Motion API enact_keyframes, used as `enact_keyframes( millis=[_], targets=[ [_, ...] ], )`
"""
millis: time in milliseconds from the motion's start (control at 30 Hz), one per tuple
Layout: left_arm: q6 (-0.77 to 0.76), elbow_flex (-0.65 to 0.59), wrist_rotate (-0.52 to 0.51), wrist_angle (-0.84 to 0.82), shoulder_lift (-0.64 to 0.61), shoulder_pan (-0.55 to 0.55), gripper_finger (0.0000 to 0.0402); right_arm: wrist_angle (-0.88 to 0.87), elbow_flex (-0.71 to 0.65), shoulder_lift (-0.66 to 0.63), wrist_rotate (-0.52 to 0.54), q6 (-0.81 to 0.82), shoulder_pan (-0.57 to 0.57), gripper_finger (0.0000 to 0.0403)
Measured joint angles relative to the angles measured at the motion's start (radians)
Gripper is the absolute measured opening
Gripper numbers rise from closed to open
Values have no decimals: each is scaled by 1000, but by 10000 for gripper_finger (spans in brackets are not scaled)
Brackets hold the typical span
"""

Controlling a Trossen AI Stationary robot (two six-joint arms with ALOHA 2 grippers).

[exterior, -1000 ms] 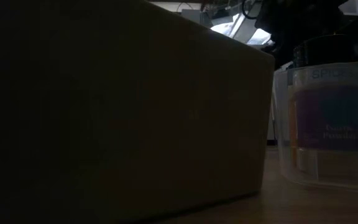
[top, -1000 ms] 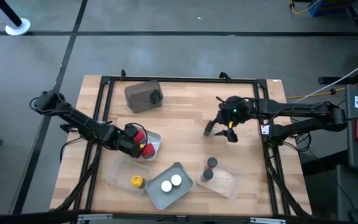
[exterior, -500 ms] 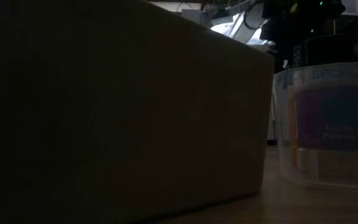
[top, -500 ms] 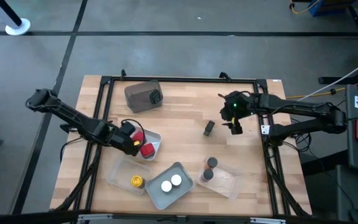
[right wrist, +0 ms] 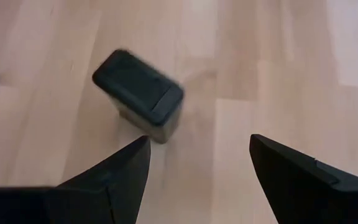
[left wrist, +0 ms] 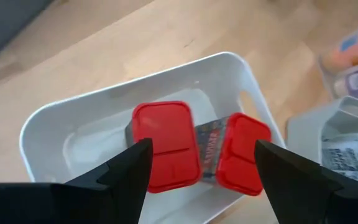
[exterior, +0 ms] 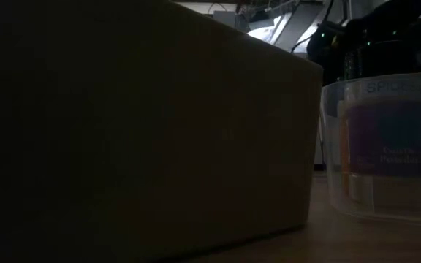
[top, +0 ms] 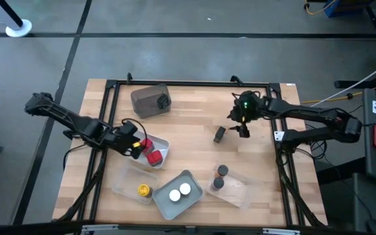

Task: Sort spices by type
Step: Put the black seasoning can into the black bin

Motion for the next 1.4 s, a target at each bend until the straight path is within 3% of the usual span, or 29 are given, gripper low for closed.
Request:
enact_keyframes(
  millis=[300, 533, 933, 1400],
  targets=[
    [62, 0, -1, 25, -28, 0, 265, 45, -45, 119, -37, -25, 1, 273],
    [62, 0, -1, 24, -28, 0, 265, 181, -44, 221, -64, -78, 1, 273],
    [58, 0, -1, 24, -28, 0, 265, 229, -44, 237, -286, -138, 1, 273],
    [94, 0, -1, 134, -28, 0, 265, 269, -43, 335, -304, -133, 1, 273]
  ],
)
